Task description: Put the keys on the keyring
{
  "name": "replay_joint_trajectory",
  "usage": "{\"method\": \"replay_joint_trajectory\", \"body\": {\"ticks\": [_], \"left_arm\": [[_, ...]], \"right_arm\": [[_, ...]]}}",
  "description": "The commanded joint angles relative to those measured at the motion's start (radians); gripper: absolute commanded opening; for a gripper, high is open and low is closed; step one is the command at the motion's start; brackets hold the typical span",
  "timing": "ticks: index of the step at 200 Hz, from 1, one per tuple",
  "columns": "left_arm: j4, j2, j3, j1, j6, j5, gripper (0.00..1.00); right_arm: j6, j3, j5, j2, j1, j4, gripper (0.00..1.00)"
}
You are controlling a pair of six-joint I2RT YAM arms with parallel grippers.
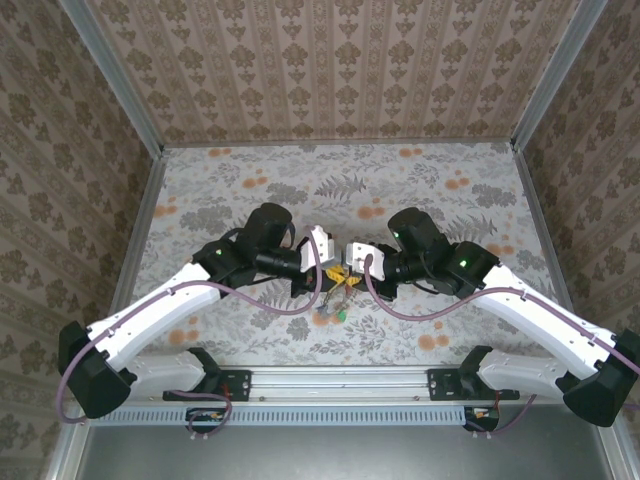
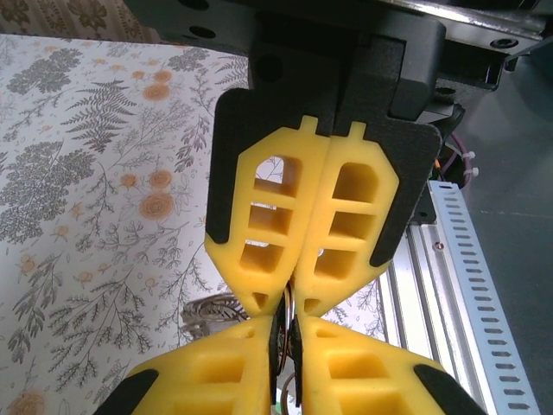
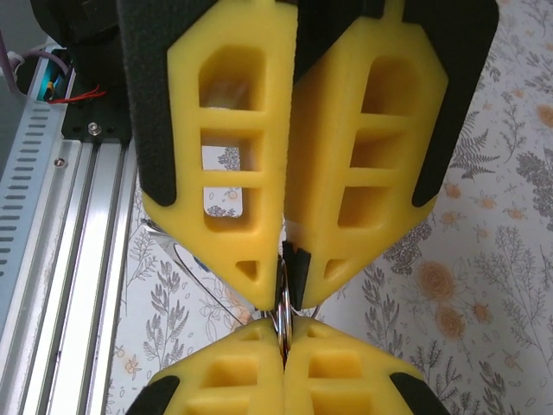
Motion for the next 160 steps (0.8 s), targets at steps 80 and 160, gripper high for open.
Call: {"method": "replay_joint_trajectory", "body": {"ticks": [80,160], "left_arm": [[0.046,0.003,0.005,0.007,-0.004,0.039,0.0],[0.358,-0.083,-0.127,0.105,-0.205,0.183,0.0]], "right_arm": [[0.052,-0.016,-0.031,-0.021,0.002,0.123,0.01],[0.186,-0.153,-0.078,-0.15,-0.075,0.222,0.28]]}}
